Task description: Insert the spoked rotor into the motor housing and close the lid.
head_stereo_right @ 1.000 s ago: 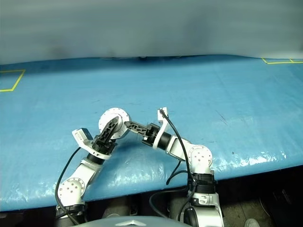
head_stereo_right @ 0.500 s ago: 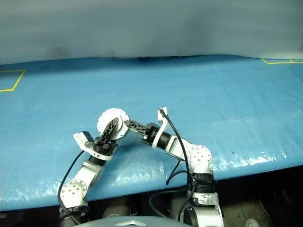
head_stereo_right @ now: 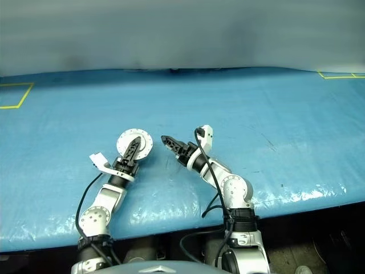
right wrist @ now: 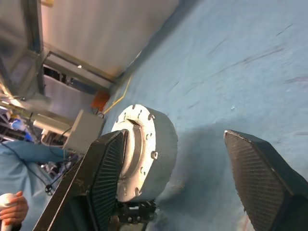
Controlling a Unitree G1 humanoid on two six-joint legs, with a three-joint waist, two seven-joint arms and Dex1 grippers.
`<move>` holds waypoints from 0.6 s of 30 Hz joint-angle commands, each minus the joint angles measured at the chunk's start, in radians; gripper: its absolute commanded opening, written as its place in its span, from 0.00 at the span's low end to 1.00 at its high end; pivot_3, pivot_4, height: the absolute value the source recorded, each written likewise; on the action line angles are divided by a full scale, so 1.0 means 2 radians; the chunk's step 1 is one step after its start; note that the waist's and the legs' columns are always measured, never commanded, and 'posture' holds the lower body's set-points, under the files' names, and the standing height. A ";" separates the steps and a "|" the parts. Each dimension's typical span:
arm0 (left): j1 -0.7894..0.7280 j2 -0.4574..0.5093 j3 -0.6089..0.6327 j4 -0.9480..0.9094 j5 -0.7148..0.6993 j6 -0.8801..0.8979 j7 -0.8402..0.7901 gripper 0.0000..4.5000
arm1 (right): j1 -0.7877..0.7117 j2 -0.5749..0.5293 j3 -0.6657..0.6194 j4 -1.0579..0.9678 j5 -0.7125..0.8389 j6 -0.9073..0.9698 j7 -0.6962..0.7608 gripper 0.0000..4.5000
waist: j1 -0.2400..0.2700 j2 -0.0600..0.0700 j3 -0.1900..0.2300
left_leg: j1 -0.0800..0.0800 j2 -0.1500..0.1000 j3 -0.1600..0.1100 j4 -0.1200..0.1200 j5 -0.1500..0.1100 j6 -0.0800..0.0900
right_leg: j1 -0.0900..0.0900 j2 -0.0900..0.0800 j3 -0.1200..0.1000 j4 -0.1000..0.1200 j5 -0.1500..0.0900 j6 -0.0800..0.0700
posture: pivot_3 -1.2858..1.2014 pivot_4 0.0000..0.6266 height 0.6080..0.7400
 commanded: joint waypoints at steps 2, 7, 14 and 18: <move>-0.072 -0.019 0.017 0.031 0.034 -0.070 0.035 0.54 | -0.002 -0.009 -0.009 -0.021 -0.001 -0.013 0.010 0.78 | 0.000 0.000 0.000 | 0.000 0.000 0.000 0.000 0.000 0.000 | 0.000 0.000 0.000 0.000 0.001 -0.001 | 0.52 0.24 1.00; -0.146 -0.002 0.051 0.117 0.076 -0.129 0.081 0.54 | 0.010 -0.021 -0.013 -0.029 -0.012 -0.020 0.007 0.78 | -0.001 0.000 0.000 | 0.000 0.000 0.000 0.002 -0.001 0.001 | 0.001 0.000 0.000 -0.001 0.002 -0.001 | 0.52 0.24 1.00; -0.215 0.025 0.085 0.218 0.109 -0.172 0.121 0.70 | 0.026 -0.029 0.013 -0.041 -0.028 -0.012 0.014 0.79 | -0.002 -0.001 0.000 | 0.000 0.000 0.000 0.002 -0.001 0.001 | 0.001 0.000 0.000 0.000 0.002 -0.001 | 0.52 0.24 1.00; -0.209 0.032 0.086 0.220 0.148 -0.196 0.156 0.99 | 0.019 -0.030 0.021 -0.038 -0.033 -0.011 0.019 0.79 | -0.002 -0.001 0.000 | 0.001 0.000 0.000 0.003 -0.001 0.002 | 0.003 -0.001 0.000 0.000 0.002 0.000 | 0.52 0.24 1.00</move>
